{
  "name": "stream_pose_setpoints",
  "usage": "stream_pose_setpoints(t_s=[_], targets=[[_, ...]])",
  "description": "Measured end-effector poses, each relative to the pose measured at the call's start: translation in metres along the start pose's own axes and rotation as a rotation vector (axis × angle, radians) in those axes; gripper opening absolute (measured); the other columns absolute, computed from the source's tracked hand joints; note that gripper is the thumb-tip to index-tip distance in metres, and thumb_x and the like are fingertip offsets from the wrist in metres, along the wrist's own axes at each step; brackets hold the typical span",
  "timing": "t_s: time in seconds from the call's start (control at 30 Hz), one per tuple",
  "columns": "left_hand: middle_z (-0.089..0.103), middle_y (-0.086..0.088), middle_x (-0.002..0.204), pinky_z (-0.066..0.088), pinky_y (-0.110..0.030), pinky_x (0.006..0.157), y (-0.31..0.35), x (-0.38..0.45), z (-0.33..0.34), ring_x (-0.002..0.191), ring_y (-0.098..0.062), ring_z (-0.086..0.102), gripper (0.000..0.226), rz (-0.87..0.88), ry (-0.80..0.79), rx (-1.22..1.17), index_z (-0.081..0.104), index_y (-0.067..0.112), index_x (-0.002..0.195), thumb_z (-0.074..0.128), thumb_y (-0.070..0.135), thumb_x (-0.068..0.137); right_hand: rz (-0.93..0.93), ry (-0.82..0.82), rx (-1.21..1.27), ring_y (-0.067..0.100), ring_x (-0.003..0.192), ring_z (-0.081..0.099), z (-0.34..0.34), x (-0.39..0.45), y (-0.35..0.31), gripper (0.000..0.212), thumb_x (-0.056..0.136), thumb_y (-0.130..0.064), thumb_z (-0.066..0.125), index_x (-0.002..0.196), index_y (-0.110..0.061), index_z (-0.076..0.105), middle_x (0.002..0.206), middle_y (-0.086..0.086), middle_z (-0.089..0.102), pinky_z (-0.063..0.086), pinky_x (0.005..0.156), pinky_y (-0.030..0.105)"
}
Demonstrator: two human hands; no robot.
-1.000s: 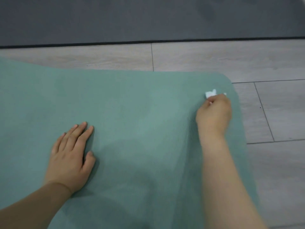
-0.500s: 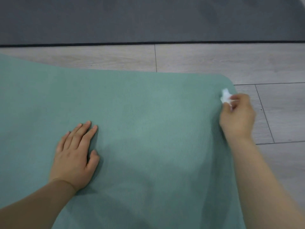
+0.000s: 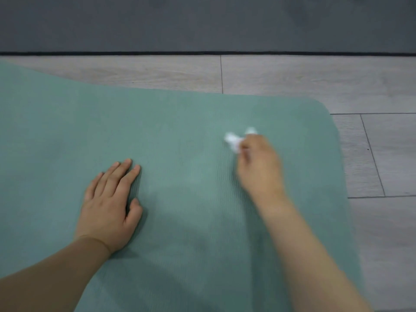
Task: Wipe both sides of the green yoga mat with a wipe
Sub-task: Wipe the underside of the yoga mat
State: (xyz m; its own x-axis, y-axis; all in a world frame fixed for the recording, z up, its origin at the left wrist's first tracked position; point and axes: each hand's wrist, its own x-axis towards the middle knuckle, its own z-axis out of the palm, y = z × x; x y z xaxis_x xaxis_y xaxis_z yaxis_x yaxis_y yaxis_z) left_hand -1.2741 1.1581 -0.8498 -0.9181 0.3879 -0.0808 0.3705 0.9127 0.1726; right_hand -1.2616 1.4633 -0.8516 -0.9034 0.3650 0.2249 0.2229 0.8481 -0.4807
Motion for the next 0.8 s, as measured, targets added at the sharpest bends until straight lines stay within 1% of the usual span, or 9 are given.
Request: stream_pose_setpoints(t_s=[0.13, 0.2, 0.27, 0.33, 0.4, 0.47, 0.57, 0.7, 0.8], targets=[[0.040, -0.008, 0.154, 0.015, -0.042, 0.120, 0.000, 0.001, 0.000, 0.143, -0.025, 0.032, 0.067, 0.007, 0.010, -0.009, 0.045, 0.012, 0.145, 0.036, 0.032, 0.082, 0.557, 0.271, -0.069, 0.037, 0.086, 0.056, -0.064, 0.004, 0.086, 0.015, 0.083, -0.015, 0.044, 0.086, -0.008, 0.057, 0.093, 0.019, 0.061, 0.036, 0.069, 0.034], [0.040, -0.007, 0.154, 0.015, -0.042, 0.121, 0.000, 0.000, 0.000, 0.144, -0.025, 0.032, 0.067, 0.006, 0.008, -0.011, 0.045, 0.012, 0.146, 0.036, 0.033, 0.082, 0.623, 0.326, -0.090, 0.037, 0.088, 0.057, -0.045, 0.000, 0.066, 0.013, 0.086, -0.009, 0.047, 0.089, -0.006, 0.059, 0.094, 0.020, 0.061, 0.037, 0.074, 0.036], [0.040, -0.007, 0.154, 0.012, -0.039, 0.121, 0.000, 0.000, 0.001, 0.144, -0.025, 0.031, 0.067, 0.007, 0.012, -0.007, 0.045, 0.012, 0.146, 0.036, 0.033, 0.082, 0.405, 0.285, -0.015, 0.035, 0.091, 0.061, -0.003, -0.007, 0.012, 0.017, 0.088, -0.009, 0.050, 0.095, -0.007, 0.065, 0.097, 0.018, 0.065, 0.041, 0.083, 0.035], [0.040, -0.008, 0.154, 0.009, -0.036, 0.121, -0.001, 0.000, 0.001, 0.144, -0.025, 0.032, 0.067, 0.007, 0.013, -0.003, 0.045, 0.012, 0.145, 0.036, 0.033, 0.082, 0.067, 0.073, 0.115, 0.032, 0.099, 0.062, 0.039, -0.028, -0.056, 0.024, 0.088, -0.008, 0.049, 0.104, -0.010, 0.067, 0.107, 0.015, 0.066, 0.046, 0.088, 0.034], [0.040, -0.007, 0.154, 0.011, -0.037, 0.121, -0.001, 0.001, 0.001, 0.143, -0.025, 0.032, 0.066, 0.014, 0.018, -0.014, 0.046, 0.012, 0.144, 0.036, 0.034, 0.082, -0.282, -0.167, 0.199, 0.033, 0.090, 0.063, 0.053, -0.049, -0.111, 0.024, 0.082, -0.007, 0.047, 0.097, -0.008, 0.065, 0.101, 0.016, 0.065, 0.052, 0.076, 0.038], [0.041, -0.007, 0.154, 0.013, -0.039, 0.120, -0.001, 0.001, 0.001, 0.143, -0.025, 0.032, 0.066, 0.012, 0.023, -0.015, 0.046, 0.012, 0.144, 0.036, 0.033, 0.082, -0.445, -0.303, 0.241, 0.036, 0.077, 0.061, 0.045, -0.051, -0.113, 0.013, 0.078, -0.003, 0.052, 0.086, -0.006, 0.061, 0.089, 0.016, 0.061, 0.054, 0.065, 0.042], [0.040, -0.007, 0.154, 0.016, -0.043, 0.120, -0.001, 0.000, 0.002, 0.143, -0.025, 0.032, 0.068, 0.000, 0.028, -0.016, 0.045, 0.013, 0.146, 0.036, 0.033, 0.082, -0.211, -0.201, 0.123, 0.034, 0.101, 0.060, 0.013, -0.026, -0.036, 0.022, 0.084, -0.005, 0.055, 0.100, -0.013, 0.068, 0.110, 0.017, 0.065, 0.047, 0.088, 0.035], [0.042, -0.008, 0.153, 0.019, -0.046, 0.120, 0.000, 0.001, 0.002, 0.143, -0.027, 0.034, 0.069, 0.003, 0.032, -0.021, 0.046, 0.013, 0.146, 0.036, 0.033, 0.081, 0.381, 0.135, -0.058, 0.034, 0.086, 0.058, -0.073, -0.021, 0.090, 0.023, 0.084, -0.021, 0.044, 0.092, -0.007, 0.060, 0.094, 0.018, 0.062, 0.036, 0.071, 0.031], [0.042, -0.008, 0.153, 0.019, -0.046, 0.120, 0.000, 0.000, 0.002, 0.142, -0.027, 0.035, 0.069, 0.001, 0.036, -0.018, 0.046, 0.012, 0.145, 0.036, 0.033, 0.081, 0.667, 0.294, -0.090, 0.036, 0.089, 0.057, -0.072, -0.033, 0.087, 0.025, 0.081, -0.020, 0.041, 0.094, -0.007, 0.059, 0.095, 0.019, 0.062, 0.038, 0.074, 0.033]])
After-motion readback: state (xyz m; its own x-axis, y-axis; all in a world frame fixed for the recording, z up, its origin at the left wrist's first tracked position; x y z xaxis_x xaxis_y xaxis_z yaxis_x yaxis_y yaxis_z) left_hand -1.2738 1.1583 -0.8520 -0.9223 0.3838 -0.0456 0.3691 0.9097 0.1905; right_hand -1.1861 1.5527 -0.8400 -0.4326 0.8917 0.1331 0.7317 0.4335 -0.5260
